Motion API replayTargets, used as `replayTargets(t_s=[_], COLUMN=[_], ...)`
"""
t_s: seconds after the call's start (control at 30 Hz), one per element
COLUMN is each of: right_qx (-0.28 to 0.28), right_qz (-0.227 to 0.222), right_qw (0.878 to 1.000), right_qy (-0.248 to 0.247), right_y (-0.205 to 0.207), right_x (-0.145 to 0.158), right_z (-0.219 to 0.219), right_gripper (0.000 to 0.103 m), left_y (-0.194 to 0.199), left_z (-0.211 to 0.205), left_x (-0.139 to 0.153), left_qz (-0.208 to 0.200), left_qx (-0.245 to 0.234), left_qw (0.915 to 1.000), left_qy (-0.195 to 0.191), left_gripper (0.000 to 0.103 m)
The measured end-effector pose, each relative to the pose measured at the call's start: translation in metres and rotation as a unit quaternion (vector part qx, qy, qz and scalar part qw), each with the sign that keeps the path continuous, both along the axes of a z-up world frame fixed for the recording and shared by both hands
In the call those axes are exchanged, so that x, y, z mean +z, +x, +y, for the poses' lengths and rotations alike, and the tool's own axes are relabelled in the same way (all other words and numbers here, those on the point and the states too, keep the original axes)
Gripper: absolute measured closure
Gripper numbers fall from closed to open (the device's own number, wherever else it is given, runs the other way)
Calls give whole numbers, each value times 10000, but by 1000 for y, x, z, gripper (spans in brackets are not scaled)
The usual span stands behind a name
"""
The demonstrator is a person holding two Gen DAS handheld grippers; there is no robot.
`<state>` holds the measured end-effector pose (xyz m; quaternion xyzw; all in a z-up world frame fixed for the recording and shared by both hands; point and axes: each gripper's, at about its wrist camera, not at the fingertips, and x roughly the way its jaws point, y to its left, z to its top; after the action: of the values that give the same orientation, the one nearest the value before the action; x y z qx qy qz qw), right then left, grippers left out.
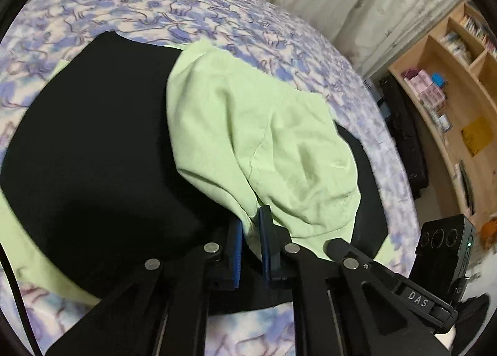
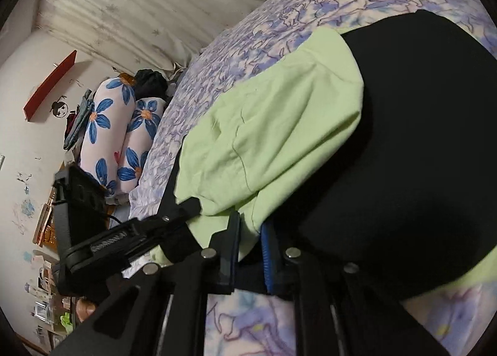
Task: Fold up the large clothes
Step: 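Press the green hood flat onto the bundle with both tools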
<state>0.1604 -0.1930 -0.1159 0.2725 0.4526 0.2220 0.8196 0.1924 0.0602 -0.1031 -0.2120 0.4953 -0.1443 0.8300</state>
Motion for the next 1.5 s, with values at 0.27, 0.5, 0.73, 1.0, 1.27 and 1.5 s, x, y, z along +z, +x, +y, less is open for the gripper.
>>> replayTargets(t_s=[0.27,0.5,0.73,1.0,1.27,1.5], right_qx=[63,-65,0,-172,-455,-560], right_qz=[49,-778,-953,-752,-492,-520], right_qw=[9925,9822,9823,9729,9711,9734], right_qy=[-1221,-1707,-1610,-2178,-2289,-2161], right_y=[-12,-16,36,80,61,53], right_x=[13,65,67,31,0,18], right_z=[13,10,37,39,-8,-6], right_gripper=[80,79,79,79,83,80], left_y=[-9,-24,23,79,69,56], left_z=[2,11,-1,-19,-3,-8], left_x=[-9,41,45,7,-21,-2], left_qz=[197,-748,-881,-507,-375,-439], left_qx=[-183,222,179,134,172,177], left_qw=[9983,9900,9905,9901,9906,9898], left_qy=[515,1173,1040,1301,1301,1345], left_gripper=[59,49,67,87,92,79])
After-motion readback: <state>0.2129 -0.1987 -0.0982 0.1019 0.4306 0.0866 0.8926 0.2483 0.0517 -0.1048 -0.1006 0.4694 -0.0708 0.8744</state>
